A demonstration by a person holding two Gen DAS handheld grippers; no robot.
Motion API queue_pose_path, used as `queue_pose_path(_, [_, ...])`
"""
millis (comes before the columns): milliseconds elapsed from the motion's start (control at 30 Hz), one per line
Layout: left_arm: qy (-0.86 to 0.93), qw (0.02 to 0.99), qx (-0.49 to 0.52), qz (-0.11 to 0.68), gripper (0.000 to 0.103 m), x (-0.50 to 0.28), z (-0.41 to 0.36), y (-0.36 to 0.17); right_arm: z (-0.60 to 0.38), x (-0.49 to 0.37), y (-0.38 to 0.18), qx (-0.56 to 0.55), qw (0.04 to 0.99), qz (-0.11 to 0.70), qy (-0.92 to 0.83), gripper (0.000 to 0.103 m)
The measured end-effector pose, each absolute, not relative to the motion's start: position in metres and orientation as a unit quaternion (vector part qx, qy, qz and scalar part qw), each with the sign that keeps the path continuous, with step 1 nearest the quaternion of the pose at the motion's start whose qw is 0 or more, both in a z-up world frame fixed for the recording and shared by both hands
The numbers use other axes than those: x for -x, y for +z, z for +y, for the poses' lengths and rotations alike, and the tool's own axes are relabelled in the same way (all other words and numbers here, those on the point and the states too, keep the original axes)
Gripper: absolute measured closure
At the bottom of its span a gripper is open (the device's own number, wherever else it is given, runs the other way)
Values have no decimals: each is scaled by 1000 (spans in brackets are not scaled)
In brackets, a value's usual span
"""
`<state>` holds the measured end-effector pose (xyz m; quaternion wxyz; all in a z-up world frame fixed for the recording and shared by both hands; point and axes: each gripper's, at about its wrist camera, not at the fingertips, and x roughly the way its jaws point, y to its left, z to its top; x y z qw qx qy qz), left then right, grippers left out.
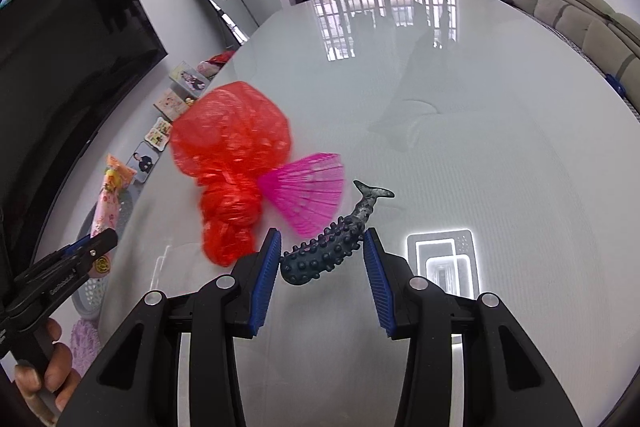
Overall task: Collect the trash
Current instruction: 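Lift the packet and fish and carry both over the grey basket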
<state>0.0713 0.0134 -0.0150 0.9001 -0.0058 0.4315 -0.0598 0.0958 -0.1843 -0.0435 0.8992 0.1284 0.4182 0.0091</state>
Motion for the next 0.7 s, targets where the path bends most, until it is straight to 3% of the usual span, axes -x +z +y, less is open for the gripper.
queue_pose_path(700, [28, 894, 60, 443, 79, -53, 126, -33, -8, -136, -35, -48, 885, 435, 160, 62])
